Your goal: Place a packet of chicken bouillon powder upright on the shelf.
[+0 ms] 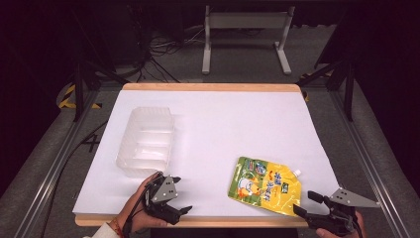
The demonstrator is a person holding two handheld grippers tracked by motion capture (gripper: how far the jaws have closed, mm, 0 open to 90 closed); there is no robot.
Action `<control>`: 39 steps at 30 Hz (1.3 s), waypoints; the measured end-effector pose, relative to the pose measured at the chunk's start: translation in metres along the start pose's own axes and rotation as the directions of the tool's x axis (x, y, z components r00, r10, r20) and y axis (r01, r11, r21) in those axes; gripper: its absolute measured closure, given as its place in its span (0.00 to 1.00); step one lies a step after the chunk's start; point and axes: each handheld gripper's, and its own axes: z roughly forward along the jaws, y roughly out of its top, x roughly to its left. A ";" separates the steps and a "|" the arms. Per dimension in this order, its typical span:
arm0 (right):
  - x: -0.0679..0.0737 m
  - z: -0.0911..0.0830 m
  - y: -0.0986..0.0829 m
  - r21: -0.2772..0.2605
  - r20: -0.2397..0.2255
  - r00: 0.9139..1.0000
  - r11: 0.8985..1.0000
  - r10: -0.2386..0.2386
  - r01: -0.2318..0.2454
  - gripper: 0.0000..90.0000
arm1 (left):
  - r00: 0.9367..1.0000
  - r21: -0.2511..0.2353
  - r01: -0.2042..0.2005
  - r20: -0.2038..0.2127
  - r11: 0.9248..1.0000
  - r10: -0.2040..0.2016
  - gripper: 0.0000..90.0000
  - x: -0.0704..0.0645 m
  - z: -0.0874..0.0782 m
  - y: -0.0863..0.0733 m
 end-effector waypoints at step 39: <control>0.005 0.042 0.020 -0.092 -0.131 0.975 0.977 0.179 -0.191 0.89 | 1.000 0.001 -0.026 0.017 1.000 0.026 0.11 -0.010 0.015 0.015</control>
